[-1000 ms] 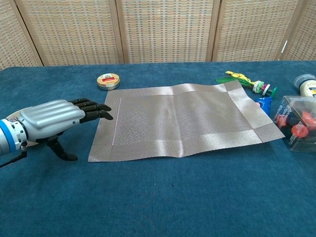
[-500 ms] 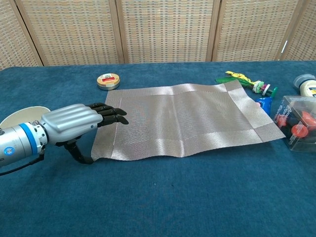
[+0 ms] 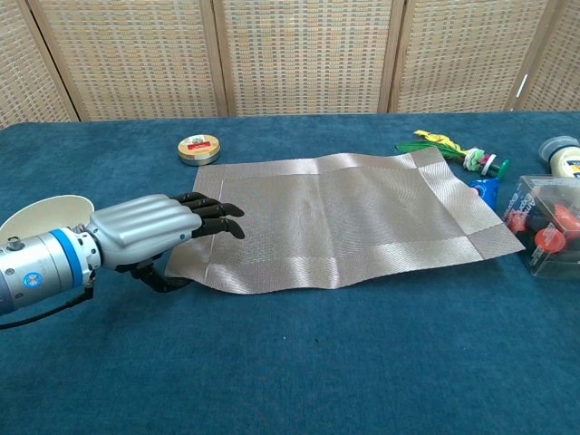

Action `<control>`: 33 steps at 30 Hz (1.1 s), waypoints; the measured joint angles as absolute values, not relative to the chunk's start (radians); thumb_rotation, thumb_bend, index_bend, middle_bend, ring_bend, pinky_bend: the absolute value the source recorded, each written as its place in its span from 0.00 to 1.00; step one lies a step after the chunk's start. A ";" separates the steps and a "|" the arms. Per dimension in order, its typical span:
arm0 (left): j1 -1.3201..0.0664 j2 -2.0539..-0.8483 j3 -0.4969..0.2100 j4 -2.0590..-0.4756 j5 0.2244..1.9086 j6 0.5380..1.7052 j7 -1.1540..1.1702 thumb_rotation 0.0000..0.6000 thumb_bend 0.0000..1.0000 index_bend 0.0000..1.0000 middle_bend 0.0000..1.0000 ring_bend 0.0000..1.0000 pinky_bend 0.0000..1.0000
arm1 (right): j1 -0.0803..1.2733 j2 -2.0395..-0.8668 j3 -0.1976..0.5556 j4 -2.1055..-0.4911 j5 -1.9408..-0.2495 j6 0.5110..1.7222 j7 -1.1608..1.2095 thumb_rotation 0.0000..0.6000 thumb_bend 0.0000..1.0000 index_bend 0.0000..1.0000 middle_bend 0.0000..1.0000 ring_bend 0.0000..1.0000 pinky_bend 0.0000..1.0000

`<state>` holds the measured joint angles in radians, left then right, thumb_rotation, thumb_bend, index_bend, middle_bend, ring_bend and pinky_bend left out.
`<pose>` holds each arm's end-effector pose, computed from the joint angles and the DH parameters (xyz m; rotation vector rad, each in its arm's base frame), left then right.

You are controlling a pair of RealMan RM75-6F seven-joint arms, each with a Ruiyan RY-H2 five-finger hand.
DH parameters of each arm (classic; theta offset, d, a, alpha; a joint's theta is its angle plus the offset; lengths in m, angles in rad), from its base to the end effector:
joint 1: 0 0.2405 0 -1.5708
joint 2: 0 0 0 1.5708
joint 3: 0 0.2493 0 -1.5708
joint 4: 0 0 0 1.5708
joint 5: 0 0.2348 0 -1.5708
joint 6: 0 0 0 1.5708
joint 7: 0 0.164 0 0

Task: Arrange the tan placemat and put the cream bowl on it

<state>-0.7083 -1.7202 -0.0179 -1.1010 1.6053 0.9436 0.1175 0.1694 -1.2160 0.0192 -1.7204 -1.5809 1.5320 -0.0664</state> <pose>-0.1736 0.3304 -0.1099 -2.2132 -0.6257 -0.8787 -0.2478 -0.2132 0.0937 1.4535 -0.9122 1.1300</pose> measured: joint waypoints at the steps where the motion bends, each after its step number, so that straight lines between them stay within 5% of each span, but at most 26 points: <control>1: -0.709 -1.721 -0.018 -1.102 1.603 0.943 0.116 1.00 0.61 0.27 0.00 0.00 0.00 | 0.169 -1.216 0.019 -1.721 -1.583 1.533 -0.065 1.00 0.00 0.00 0.00 0.00 0.00; 8: -0.712 -1.731 -0.024 -1.107 1.587 0.944 0.113 1.00 0.66 0.64 0.00 0.00 0.00 | 0.164 -1.214 0.019 -1.723 -1.598 1.535 -0.059 1.00 0.00 0.00 0.00 0.00 0.00; 11: -0.713 -1.734 -0.024 -1.110 1.585 0.946 0.110 1.00 0.66 0.72 0.00 0.00 0.00 | 0.163 -1.213 0.021 -1.722 -1.601 1.537 -0.057 1.00 0.00 0.00 0.00 0.00 0.00; 20: -0.708 -1.718 0.000 -1.161 1.636 1.011 0.090 1.00 0.66 0.77 0.00 0.00 0.00 | 0.160 -1.213 0.026 -1.721 -1.610 1.538 -0.048 1.00 0.00 0.00 0.00 0.00 0.00; 33: -0.690 -1.617 0.151 -1.267 1.847 1.163 0.028 1.00 0.67 0.79 0.00 0.00 0.00 | 0.155 -1.220 0.028 -1.720 -1.621 1.536 -0.062 1.00 0.00 0.00 0.00 0.00 0.00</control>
<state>-0.6896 -1.6169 0.1506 -1.2673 1.8467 1.1627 0.0284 0.1545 -1.2198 0.0280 -1.7202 -1.6213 1.5361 -0.0621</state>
